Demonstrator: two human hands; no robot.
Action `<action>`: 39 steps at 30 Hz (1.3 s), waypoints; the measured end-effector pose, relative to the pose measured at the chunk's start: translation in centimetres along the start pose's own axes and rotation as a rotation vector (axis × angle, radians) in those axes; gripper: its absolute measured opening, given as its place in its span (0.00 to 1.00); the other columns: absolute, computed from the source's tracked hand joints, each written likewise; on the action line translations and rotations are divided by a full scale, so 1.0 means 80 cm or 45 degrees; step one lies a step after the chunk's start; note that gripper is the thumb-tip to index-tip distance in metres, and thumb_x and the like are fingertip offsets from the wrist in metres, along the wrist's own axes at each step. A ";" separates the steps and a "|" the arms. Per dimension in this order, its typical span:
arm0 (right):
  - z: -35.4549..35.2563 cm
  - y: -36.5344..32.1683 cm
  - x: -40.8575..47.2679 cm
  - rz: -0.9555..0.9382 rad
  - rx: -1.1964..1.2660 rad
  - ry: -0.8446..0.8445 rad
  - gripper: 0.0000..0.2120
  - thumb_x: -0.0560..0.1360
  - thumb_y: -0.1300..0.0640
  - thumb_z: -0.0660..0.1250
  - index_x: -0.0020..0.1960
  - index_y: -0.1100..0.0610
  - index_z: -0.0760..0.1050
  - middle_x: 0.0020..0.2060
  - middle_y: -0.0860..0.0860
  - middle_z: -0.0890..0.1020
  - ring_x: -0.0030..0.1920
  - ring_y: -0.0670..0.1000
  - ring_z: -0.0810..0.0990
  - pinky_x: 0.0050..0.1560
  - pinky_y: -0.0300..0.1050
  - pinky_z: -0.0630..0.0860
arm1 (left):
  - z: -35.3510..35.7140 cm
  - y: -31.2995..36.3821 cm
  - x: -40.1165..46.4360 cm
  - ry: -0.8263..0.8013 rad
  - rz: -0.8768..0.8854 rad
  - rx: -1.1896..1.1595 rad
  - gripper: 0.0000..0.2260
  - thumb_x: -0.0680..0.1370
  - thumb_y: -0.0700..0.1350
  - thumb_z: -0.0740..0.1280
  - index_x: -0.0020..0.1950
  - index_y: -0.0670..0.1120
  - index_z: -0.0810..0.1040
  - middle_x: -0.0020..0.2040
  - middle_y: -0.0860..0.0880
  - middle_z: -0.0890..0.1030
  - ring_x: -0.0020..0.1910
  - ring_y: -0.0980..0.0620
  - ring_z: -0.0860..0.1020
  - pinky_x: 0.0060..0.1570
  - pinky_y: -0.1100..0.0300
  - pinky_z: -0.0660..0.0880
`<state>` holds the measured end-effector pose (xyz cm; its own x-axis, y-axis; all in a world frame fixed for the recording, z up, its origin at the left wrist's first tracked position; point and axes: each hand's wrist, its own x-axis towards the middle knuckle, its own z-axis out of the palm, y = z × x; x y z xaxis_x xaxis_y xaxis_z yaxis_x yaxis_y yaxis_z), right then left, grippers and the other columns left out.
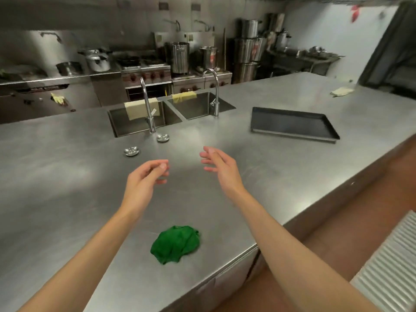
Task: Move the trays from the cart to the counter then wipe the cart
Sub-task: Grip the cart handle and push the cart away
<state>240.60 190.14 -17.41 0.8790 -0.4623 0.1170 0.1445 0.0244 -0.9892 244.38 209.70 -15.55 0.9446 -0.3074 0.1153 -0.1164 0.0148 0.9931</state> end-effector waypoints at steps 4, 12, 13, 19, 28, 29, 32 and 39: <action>-0.021 -0.001 -0.045 0.039 0.062 0.133 0.11 0.83 0.59 0.59 0.60 0.60 0.77 0.52 0.57 0.81 0.52 0.54 0.78 0.51 0.45 0.75 | 0.016 0.007 -0.016 -0.122 0.002 -0.028 0.07 0.80 0.38 0.64 0.53 0.42 0.81 0.53 0.37 0.81 0.50 0.45 0.78 0.53 0.49 0.76; -0.121 -0.063 -0.143 -0.046 0.109 0.414 0.12 0.83 0.57 0.59 0.58 0.61 0.77 0.58 0.65 0.81 0.52 0.54 0.78 0.52 0.49 0.74 | 0.130 0.058 -0.072 -0.448 0.109 -0.077 0.08 0.80 0.37 0.63 0.55 0.41 0.80 0.50 0.43 0.82 0.51 0.46 0.78 0.55 0.50 0.76; -0.140 -0.078 -0.163 -0.070 0.107 0.463 0.13 0.83 0.57 0.59 0.59 0.64 0.77 0.59 0.66 0.81 0.52 0.54 0.78 0.53 0.50 0.74 | 0.154 0.068 -0.083 -0.502 0.134 -0.088 0.08 0.80 0.37 0.62 0.56 0.42 0.80 0.49 0.44 0.82 0.51 0.46 0.78 0.53 0.52 0.77; -0.286 -0.175 -0.329 -0.286 0.100 0.735 0.13 0.83 0.53 0.59 0.59 0.59 0.77 0.59 0.63 0.81 0.57 0.59 0.80 0.59 0.54 0.77 | 0.322 0.138 -0.220 -0.886 0.254 -0.263 0.08 0.80 0.39 0.63 0.53 0.44 0.81 0.50 0.42 0.82 0.50 0.46 0.79 0.55 0.49 0.76; -0.520 -0.271 -0.734 -0.436 -0.200 1.322 0.16 0.83 0.48 0.58 0.62 0.55 0.78 0.56 0.52 0.85 0.57 0.50 0.83 0.60 0.50 0.80 | 0.544 0.181 -0.585 -1.289 0.144 -0.525 0.08 0.80 0.41 0.63 0.54 0.44 0.82 0.53 0.41 0.84 0.55 0.42 0.82 0.59 0.48 0.77; -0.538 -0.278 -0.773 -0.434 -0.221 1.394 0.16 0.83 0.48 0.57 0.62 0.53 0.78 0.56 0.52 0.85 0.57 0.49 0.83 0.61 0.51 0.79 | 0.561 0.186 -0.622 -1.349 0.135 -0.524 0.09 0.80 0.41 0.63 0.55 0.43 0.82 0.53 0.42 0.84 0.55 0.43 0.82 0.59 0.48 0.78; -0.577 -0.297 -0.870 -0.425 -0.272 1.568 0.16 0.83 0.48 0.56 0.63 0.53 0.77 0.58 0.52 0.84 0.58 0.50 0.83 0.63 0.54 0.78 | 0.607 0.197 -0.716 -1.533 0.150 -0.489 0.09 0.81 0.42 0.63 0.56 0.44 0.81 0.53 0.44 0.84 0.54 0.47 0.83 0.57 0.51 0.78; -0.640 -0.317 -1.074 -0.453 -0.299 1.983 0.16 0.83 0.51 0.58 0.63 0.57 0.78 0.55 0.54 0.85 0.56 0.52 0.84 0.60 0.52 0.80 | 0.710 0.213 -0.912 -1.950 0.179 -0.557 0.08 0.80 0.41 0.64 0.53 0.43 0.83 0.53 0.42 0.84 0.53 0.43 0.82 0.56 0.51 0.79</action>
<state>138.13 183.87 -6.88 -0.4949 -0.8234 0.2777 0.0318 -0.3366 -0.9411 156.02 178.36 -8.31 -0.2818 -0.8973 0.3398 0.1754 0.3000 0.9377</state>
